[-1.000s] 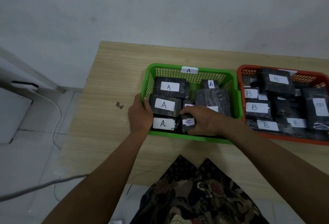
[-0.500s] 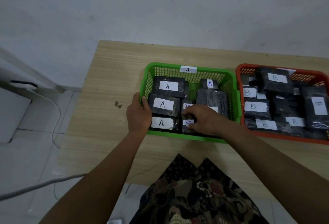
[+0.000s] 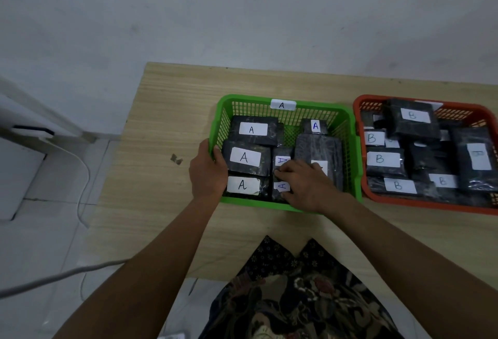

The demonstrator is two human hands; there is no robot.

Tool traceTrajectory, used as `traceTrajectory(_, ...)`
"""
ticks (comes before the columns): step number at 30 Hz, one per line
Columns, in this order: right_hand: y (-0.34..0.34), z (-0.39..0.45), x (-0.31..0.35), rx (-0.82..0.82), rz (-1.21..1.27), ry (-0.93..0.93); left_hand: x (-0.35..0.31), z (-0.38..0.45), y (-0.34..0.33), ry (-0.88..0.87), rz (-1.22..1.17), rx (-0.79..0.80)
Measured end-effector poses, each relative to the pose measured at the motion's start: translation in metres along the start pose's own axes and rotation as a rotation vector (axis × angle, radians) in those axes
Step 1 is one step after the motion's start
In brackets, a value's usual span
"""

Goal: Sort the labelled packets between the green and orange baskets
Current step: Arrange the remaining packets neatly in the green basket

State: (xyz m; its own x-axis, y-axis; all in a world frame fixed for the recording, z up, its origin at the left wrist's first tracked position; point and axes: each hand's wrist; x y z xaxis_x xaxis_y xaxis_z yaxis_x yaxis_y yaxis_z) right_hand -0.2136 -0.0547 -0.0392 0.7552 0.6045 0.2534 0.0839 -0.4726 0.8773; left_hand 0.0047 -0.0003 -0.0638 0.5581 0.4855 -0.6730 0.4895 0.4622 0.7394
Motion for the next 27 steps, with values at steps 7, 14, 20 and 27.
traceTrajectory(7,0.014,0.026,0.017,-0.220,0.179,-0.036,-0.002,0.001,0.002,0.007,-0.007,0.007)
traceTrajectory(14,0.010,0.093,0.044,-0.115,0.330,0.005,0.002,0.001,0.005,0.002,-0.100,0.053)
traceTrajectory(20,-0.001,0.099,0.047,-0.144,0.158,0.011,0.004,0.002,0.005,0.015,-0.140,0.050)
traceTrajectory(27,0.007,0.098,0.052,-0.049,0.155,-0.004,-0.001,0.003,0.004,-0.010,-0.067,0.039)
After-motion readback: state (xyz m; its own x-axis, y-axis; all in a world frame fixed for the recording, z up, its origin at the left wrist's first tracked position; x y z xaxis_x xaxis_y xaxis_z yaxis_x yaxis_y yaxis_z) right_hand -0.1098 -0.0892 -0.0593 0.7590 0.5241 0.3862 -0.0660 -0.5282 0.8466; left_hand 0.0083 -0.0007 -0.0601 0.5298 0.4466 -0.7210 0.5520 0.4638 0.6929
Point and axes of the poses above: each hand's wrist, its own z-axis towards the middle knuckle, its own y-axis out of the back of the hand, x = y × z, and after that the axes turned 3 degrees about z, right-handed
